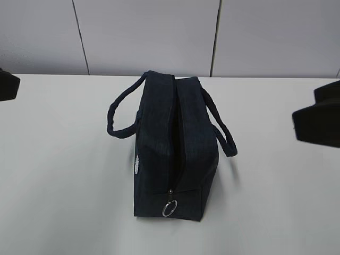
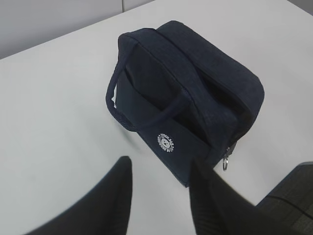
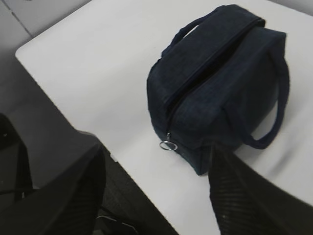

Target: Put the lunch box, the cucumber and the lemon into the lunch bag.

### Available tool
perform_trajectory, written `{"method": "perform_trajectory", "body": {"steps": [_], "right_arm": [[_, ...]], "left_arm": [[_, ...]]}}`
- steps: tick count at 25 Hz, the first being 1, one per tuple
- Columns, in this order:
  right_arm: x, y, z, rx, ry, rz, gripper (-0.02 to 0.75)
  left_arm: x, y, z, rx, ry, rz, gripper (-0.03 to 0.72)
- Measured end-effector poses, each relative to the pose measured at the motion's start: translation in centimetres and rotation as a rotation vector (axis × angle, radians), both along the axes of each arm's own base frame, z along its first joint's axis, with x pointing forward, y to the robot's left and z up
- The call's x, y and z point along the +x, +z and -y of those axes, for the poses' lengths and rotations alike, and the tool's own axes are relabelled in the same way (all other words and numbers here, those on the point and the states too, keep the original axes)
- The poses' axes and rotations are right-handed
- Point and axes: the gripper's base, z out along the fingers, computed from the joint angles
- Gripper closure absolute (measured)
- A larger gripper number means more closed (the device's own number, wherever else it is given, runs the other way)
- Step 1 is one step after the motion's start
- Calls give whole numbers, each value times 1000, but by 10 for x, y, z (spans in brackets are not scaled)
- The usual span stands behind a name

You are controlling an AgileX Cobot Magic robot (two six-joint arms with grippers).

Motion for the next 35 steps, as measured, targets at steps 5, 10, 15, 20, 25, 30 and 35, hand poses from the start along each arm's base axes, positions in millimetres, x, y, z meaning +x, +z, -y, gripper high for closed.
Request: {"method": "perform_trajectory", "body": {"steps": [5, 10, 15, 20, 25, 30, 35], "right_arm": [[10, -16, -29, -30, 131, -79, 276], [26, -42, -65, -82, 221, -153, 279], [50, -72, -86, -137, 191, -211, 281], [74, -102, -98, -148, 88, -297, 306], [86, -131, -106, -172, 19, -414, 316], [93, -146, -111, -137, -68, -506, 316], [98, -157, -117, -81, -140, -587, 316]], "left_arm": [[0, 0, 0, -2, 2, -2, 426], [-1, -1, 0, 3, -1, -15, 429], [-5, 0, -2, 4, -4, -22, 430], [-12, 5, -6, -8, -5, 6, 430], [-18, 9, -9, -20, -7, 29, 430], [-20, 11, -10, -23, -7, 35, 431], [-20, 11, -10, -23, -7, 35, 431]]}}
